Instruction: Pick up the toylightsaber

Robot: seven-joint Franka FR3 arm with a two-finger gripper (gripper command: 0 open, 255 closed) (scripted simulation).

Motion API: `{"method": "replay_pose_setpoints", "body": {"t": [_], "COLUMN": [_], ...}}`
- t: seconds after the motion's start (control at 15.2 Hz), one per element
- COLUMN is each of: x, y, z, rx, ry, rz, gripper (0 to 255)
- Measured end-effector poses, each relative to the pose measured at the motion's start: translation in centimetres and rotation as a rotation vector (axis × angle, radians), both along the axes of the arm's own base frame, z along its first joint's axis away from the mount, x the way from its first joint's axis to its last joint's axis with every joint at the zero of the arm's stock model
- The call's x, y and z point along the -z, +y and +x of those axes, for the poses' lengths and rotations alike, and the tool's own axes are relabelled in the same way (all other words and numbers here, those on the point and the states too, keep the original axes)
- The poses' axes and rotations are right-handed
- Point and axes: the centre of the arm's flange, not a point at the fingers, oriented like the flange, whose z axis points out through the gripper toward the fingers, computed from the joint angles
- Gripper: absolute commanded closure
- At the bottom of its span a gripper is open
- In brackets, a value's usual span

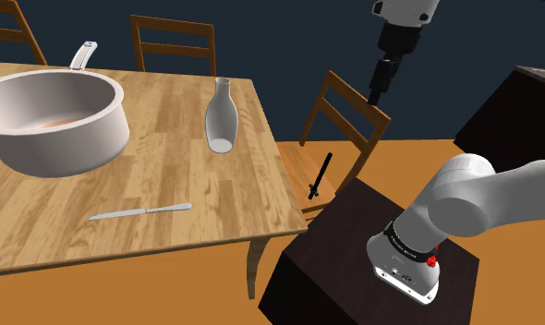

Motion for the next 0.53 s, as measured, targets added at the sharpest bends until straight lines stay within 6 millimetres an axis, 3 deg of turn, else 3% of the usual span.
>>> {"method": "replay_pose_setpoints", "body": {"t": [0.2,0.53], "x": [1.3,6.6], "y": [-0.8,-4.2], "z": [0.3,1.2], "rx": [-0.005,-0.027], "ry": [-0.004,-0.022], "rz": [0.004,0.018], "gripper": [0,0]}}
